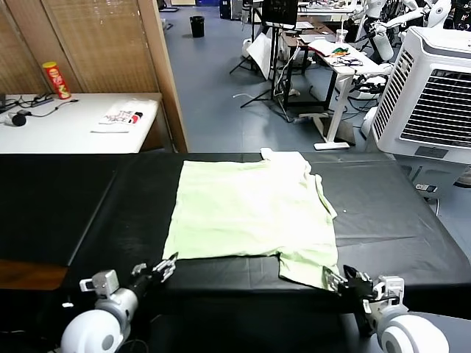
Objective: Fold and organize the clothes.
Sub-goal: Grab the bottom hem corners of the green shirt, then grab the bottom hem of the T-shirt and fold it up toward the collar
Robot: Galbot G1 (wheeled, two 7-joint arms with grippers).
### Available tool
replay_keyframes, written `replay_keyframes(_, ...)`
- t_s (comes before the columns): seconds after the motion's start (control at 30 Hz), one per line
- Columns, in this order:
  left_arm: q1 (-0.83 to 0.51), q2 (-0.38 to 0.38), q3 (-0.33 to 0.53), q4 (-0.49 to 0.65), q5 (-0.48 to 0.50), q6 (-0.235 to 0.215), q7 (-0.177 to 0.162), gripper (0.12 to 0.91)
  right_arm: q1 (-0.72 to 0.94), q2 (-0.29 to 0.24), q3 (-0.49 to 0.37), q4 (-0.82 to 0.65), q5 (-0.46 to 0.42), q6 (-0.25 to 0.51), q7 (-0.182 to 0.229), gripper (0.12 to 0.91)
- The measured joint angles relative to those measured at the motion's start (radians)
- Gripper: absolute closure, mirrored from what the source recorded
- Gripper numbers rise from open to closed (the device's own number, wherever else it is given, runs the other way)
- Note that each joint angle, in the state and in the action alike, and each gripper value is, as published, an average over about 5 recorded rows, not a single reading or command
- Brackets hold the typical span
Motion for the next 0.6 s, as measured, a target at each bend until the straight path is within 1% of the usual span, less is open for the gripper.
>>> replay_keyframes(0.1, 0.008, 0.001, 0.001, -0.006, 0.002, 0.000, 0.000, 0.860, -0.014, 0.001, 0.004, 0.017, -0.002, 0.000, 0.005, 0.903)
replay_keyframes(0.13, 0.012, 0.002, 0.001, -0.011, 0.004, 0.000, -0.001, 0.885, -0.019, 0.002, 0.006, 0.025, -0.002, 0.000, 0.010, 0.903)
replay_keyframes(0.2, 0.021, 0.005, 0.001, -0.023, 0.010, -0.002, -0.006, 0.903, -0.030, 0.005, 0.010, 0.045, -0.002, 0.000, 0.023, 0.903)
replay_keyframes(0.37, 0.050, 0.021, -0.011, -0.063, 0.015, -0.005, -0.029, 0.904, -0.071, 0.014, 0.023, 0.114, -0.001, 0.000, 0.052, 0.903)
replay_keyframes(0.6, 0.120, 0.053, -0.049, -0.135, -0.005, -0.004, -0.061, 0.904, -0.141, 0.030, 0.029, 0.202, -0.001, -0.001, 0.065, 0.903)
